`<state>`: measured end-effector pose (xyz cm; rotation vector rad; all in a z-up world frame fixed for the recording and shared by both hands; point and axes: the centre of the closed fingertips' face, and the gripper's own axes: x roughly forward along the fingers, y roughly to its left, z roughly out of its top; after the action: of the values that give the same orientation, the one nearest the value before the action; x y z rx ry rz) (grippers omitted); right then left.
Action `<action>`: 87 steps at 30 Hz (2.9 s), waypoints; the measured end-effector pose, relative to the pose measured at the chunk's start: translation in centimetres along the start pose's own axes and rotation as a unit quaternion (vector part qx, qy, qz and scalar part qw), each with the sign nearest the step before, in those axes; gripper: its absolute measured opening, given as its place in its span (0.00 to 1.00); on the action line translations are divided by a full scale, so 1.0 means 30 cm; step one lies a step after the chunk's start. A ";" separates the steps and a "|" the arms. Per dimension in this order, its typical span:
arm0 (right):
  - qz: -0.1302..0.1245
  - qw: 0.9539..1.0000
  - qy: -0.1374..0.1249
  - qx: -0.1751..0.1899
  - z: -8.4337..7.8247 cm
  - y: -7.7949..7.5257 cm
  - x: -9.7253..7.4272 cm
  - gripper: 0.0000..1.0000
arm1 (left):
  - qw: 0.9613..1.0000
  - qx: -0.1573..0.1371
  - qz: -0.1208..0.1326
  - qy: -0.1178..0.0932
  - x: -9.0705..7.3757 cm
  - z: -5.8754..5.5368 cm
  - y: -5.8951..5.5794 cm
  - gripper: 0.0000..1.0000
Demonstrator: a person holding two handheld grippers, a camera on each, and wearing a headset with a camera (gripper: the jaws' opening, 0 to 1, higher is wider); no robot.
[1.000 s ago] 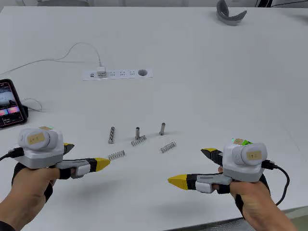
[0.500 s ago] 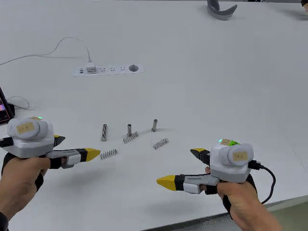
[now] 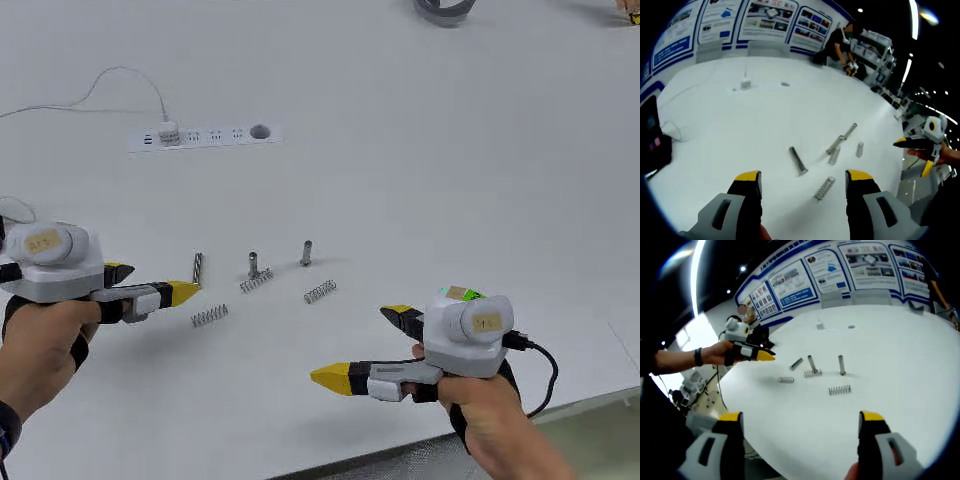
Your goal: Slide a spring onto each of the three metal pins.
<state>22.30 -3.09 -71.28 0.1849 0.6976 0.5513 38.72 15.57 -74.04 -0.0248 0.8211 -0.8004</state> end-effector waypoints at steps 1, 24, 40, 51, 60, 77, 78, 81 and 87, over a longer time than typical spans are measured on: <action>0.000 1.000 0.001 0.001 0.000 0.000 -0.001 0.97 | 1.000 -0.002 0.001 0.002 0.008 -0.001 0.003 0.68; 0.002 1.000 0.010 0.019 -0.031 -0.020 -0.005 0.94 | 0.998 -0.061 0.023 -0.011 0.178 0.028 0.053 0.19; -0.002 1.000 0.017 0.023 -0.050 -0.029 -0.012 0.94 | 0.998 -0.022 0.058 0.013 0.277 0.007 0.038 0.13; -0.005 1.000 0.012 0.027 -0.049 -0.028 -0.017 0.94 | 0.985 0.150 0.046 0.078 0.256 -0.037 0.040 0.08; -0.002 0.999 0.016 0.030 -0.061 -0.019 -0.007 0.93 | 0.977 0.185 0.047 0.099 0.253 -0.041 0.040 0.13; -0.010 0.999 0.010 0.034 -0.045 -0.026 -0.028 0.92 | 0.979 0.169 0.048 0.100 0.221 -0.025 0.011 0.07; -0.012 0.999 0.009 0.035 -0.044 -0.029 -0.030 0.92 | 0.981 0.161 0.049 0.095 0.215 -0.019 0.010 0.07; -0.014 0.999 0.009 0.036 -0.045 -0.036 -0.035 0.91 | 0.986 0.141 0.049 0.079 0.189 -0.002 0.006 0.07; -0.016 0.999 0.004 0.038 -0.045 -0.039 -0.044 0.91 | 0.988 0.127 0.056 0.066 0.139 -0.003 0.012 0.07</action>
<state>21.07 -4.82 -71.98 0.2429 0.7283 0.4951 40.60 13.15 -76.90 0.3017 0.8324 -0.8021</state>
